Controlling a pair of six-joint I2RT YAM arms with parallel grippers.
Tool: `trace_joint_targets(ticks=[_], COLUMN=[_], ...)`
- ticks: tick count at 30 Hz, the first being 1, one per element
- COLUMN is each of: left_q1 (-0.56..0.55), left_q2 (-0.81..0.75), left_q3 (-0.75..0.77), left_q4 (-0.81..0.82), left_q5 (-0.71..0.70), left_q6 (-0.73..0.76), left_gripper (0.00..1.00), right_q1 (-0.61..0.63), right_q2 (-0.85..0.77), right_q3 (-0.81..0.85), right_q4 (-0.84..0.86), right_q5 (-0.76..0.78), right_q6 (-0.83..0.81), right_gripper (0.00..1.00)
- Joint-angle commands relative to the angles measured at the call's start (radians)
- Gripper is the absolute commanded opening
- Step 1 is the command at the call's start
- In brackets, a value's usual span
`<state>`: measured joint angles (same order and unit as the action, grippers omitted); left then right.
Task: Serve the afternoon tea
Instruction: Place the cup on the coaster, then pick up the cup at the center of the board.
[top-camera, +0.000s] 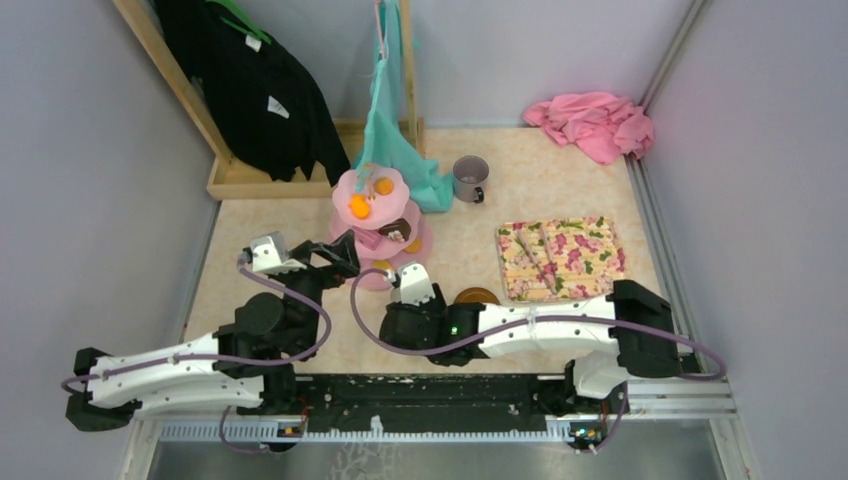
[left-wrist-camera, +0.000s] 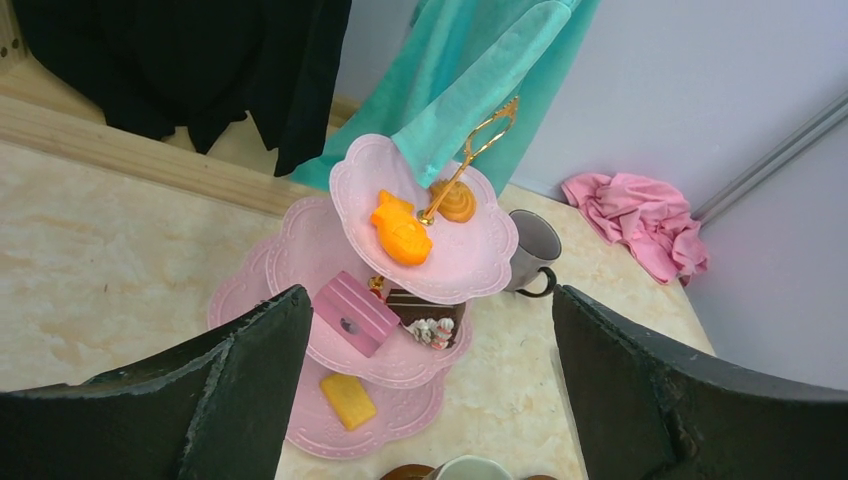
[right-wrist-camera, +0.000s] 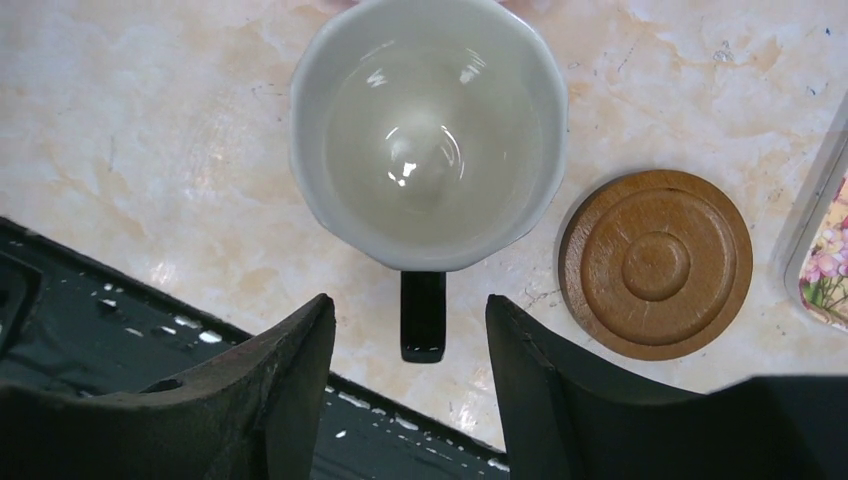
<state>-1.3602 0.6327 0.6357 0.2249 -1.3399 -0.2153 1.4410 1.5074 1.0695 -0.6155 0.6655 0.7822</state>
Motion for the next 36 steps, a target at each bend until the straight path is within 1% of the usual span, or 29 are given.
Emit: trace_joint_targets(ticks=[1,7,11,13,15,18,22,24,25,28,32,36], left_q1=[0.006,0.006,0.005,0.006,0.006,0.006,0.006,0.008,0.009,0.012,0.017,0.025], left_q2=[-0.020,-0.036,-0.046,-0.047,-0.047,-0.044,-0.040,-0.036,-0.035,-0.028,-0.010,0.016], left_q3=[0.022,0.031,0.048,0.048,0.045,0.040,0.028,0.022,0.020,0.009,-0.010,-0.027], left_q4=[-0.064,-0.158,-0.253,-0.268,-0.270,-0.271,-0.259,-0.249,-0.243,-0.222,-0.165,-0.107], left_q5=[-0.010,-0.020,-0.022,-0.022,-0.022,-0.025,-0.031,-0.033,-0.031,-0.022,-0.002,0.019], left_q6=[-0.034,-0.102,-0.182,-0.193,-0.196,-0.205,-0.218,-0.216,-0.218,-0.220,-0.203,-0.191], left_gripper=[0.95,0.98,0.99,0.99,0.99,0.99,0.99,0.99,0.99,0.99,0.99,0.99], right_q1=[0.029,0.035,0.034,0.031,-0.007,-0.142,-0.387,-0.499,-0.543,-0.679,-0.787,-0.859], right_q2=[-0.085,-0.152,-0.200,-0.222,-0.242,-0.277,-0.301,-0.279,-0.259,-0.173,-0.037,0.097], right_q3=[0.071,0.069,0.080,0.092,0.098,0.065,-0.006,-0.007,-0.002,0.051,0.147,0.258], right_q4=[-0.027,-0.078,-0.136,-0.174,-0.187,-0.112,0.095,0.157,0.183,0.221,0.245,0.241], right_q5=[0.063,0.110,0.166,0.222,0.248,0.207,0.039,-0.036,-0.049,-0.118,-0.194,-0.234], right_q6=[0.032,0.055,0.058,0.058,0.024,-0.094,-0.278,-0.353,-0.390,-0.480,-0.580,-0.619], right_gripper=[0.58,0.60,0.66,0.70,0.72,0.72,0.70,0.69,0.69,0.69,0.69,0.70])
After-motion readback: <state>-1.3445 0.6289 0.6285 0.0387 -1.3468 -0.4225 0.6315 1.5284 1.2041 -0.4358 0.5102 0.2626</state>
